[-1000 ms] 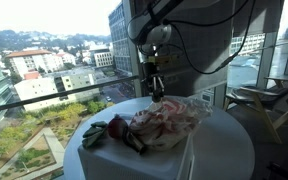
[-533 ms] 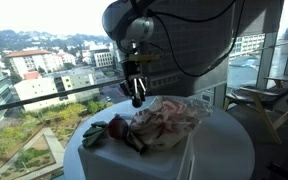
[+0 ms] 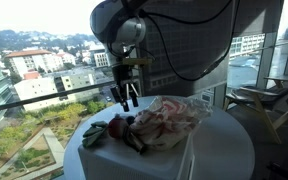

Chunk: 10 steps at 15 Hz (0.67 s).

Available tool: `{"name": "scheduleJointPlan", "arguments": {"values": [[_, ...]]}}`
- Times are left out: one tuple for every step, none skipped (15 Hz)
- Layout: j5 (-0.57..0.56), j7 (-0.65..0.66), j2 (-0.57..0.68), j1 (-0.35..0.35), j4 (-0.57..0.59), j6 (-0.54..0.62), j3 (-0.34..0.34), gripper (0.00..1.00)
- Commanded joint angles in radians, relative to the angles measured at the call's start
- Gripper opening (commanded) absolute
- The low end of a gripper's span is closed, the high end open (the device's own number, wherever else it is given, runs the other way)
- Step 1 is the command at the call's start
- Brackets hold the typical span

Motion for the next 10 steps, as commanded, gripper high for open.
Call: {"name": "scheduleJointPlan", "arguments": {"values": [[0.0,-0.031,0.01,-0.01,0.018,-0.002,0.004,0.94],[-0.002,-0.022,0.014,-0.012,0.023,-0.008,-0.002,0.99],[-0.006,-0.009,0.02,-0.017,0.029,-0.017,-0.011,1.0],[-0.016,0.008,0.024,-0.022,0.031,-0.029,-0.025,1.0],[-0.018,0.029,0.027,-0.031,0.033,-0.047,-0.041,1.0],[-0.01,0.048,0.027,-0.046,0.034,-0.078,-0.057,1.0],[-0.004,0.066,0.026,-0.059,0.031,-0.103,-0.071,1.0],[0.003,0.082,0.027,-0.074,0.032,-0.139,-0.083,1.0],[0.011,0.102,0.032,-0.089,0.033,-0.171,-0.095,1.0],[0.014,0.119,0.036,-0.104,0.034,-0.204,-0.106,1.0]]}}
